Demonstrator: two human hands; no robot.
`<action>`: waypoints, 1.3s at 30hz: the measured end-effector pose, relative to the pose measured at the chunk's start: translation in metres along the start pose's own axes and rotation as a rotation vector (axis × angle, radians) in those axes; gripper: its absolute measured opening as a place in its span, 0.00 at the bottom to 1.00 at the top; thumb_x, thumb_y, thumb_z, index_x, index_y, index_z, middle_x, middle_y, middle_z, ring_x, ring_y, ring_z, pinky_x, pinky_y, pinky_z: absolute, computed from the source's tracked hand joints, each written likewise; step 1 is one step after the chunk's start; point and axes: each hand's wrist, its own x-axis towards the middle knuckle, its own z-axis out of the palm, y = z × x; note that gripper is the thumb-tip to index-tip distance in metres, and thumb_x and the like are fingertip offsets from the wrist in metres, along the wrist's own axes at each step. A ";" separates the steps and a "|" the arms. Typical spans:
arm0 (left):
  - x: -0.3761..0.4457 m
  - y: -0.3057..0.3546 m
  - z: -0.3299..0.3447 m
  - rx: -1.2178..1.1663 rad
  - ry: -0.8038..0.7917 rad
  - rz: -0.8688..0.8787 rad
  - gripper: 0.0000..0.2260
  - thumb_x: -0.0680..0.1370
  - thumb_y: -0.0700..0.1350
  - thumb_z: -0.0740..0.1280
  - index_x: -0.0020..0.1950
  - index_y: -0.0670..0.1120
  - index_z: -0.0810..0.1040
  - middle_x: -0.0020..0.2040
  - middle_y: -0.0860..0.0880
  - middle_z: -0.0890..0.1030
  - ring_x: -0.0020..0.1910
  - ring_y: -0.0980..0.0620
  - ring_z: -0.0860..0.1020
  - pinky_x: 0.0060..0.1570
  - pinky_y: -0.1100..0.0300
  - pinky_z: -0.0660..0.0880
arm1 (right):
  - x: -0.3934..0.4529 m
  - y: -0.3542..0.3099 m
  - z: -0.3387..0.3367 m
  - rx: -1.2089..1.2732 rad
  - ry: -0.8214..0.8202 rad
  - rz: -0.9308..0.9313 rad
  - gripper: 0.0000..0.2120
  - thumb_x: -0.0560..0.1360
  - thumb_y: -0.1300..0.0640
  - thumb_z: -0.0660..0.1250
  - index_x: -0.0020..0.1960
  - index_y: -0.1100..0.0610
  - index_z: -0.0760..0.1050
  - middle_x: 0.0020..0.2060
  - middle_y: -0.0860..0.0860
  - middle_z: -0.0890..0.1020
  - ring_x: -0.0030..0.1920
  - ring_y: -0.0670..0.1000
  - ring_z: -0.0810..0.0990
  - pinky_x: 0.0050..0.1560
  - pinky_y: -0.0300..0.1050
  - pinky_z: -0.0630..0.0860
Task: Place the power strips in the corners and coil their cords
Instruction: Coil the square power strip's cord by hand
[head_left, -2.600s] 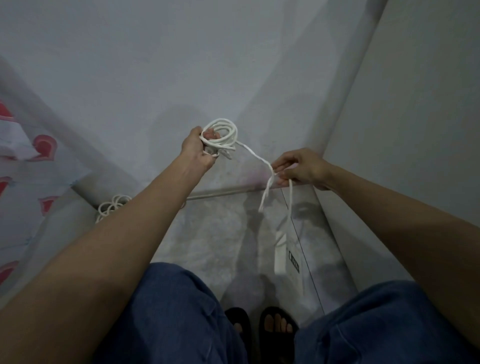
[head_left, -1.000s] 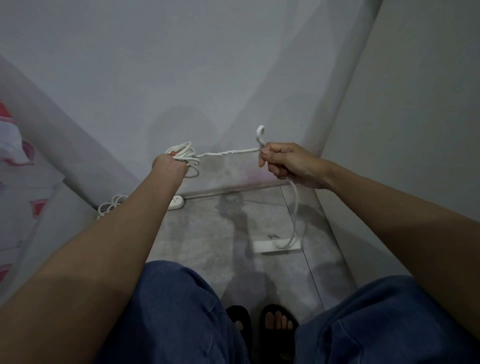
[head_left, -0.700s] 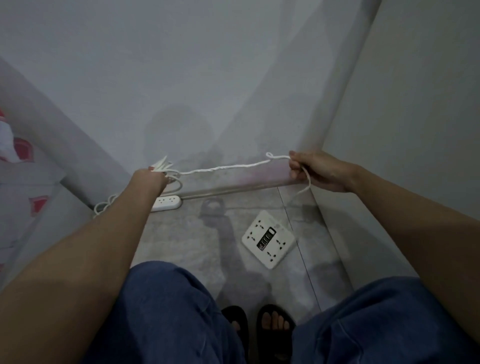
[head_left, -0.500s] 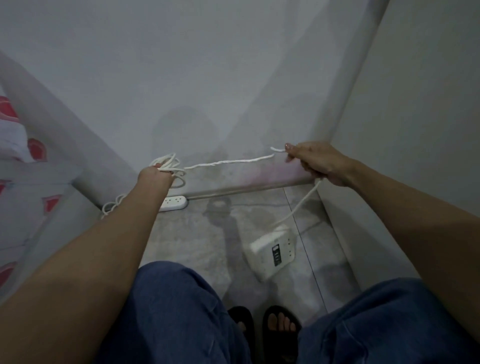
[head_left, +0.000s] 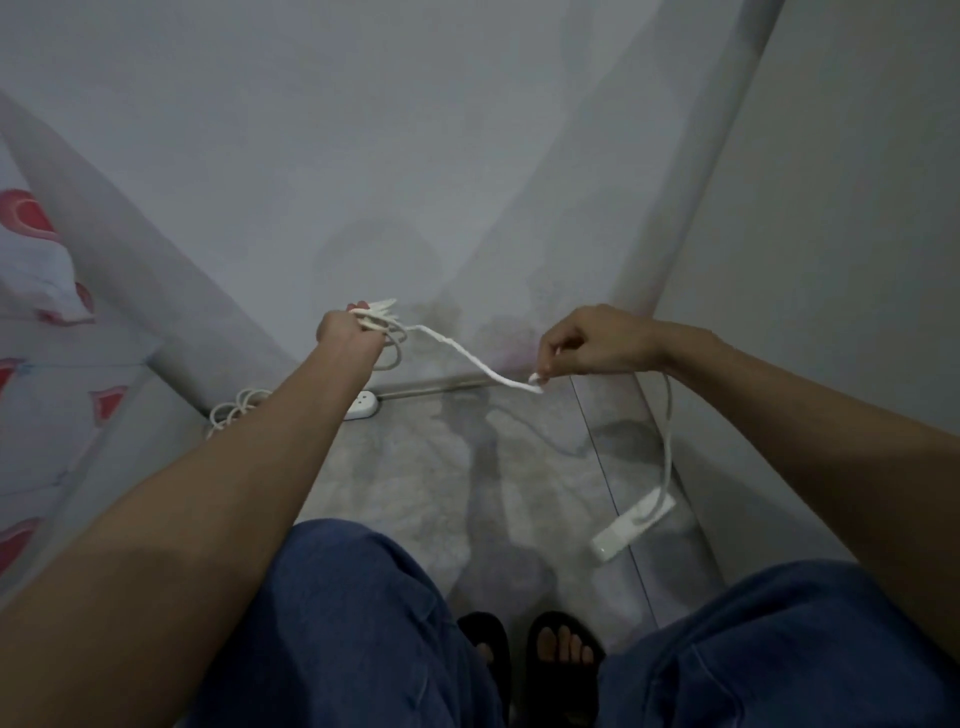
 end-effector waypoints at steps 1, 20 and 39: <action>-0.001 0.001 0.000 -0.034 -0.013 -0.015 0.19 0.84 0.37 0.44 0.37 0.41 0.66 0.37 0.44 0.72 0.40 0.44 0.73 0.61 0.41 0.70 | 0.003 -0.004 0.000 -0.079 0.006 -0.013 0.04 0.73 0.50 0.69 0.43 0.46 0.83 0.27 0.38 0.77 0.33 0.39 0.74 0.40 0.33 0.70; 0.011 -0.048 0.022 0.462 -0.256 0.401 0.07 0.82 0.42 0.61 0.45 0.42 0.73 0.31 0.48 0.74 0.22 0.58 0.72 0.25 0.65 0.69 | -0.001 -0.054 -0.015 0.303 0.065 -0.222 0.05 0.73 0.57 0.72 0.40 0.53 0.85 0.26 0.43 0.77 0.29 0.41 0.66 0.34 0.36 0.63; -0.045 -0.035 0.023 0.922 -1.164 -0.205 0.13 0.80 0.51 0.61 0.49 0.41 0.76 0.31 0.50 0.67 0.25 0.58 0.64 0.26 0.67 0.64 | 0.006 0.020 -0.018 0.315 0.487 0.286 0.18 0.77 0.42 0.63 0.39 0.52 0.84 0.31 0.51 0.79 0.34 0.50 0.76 0.39 0.43 0.71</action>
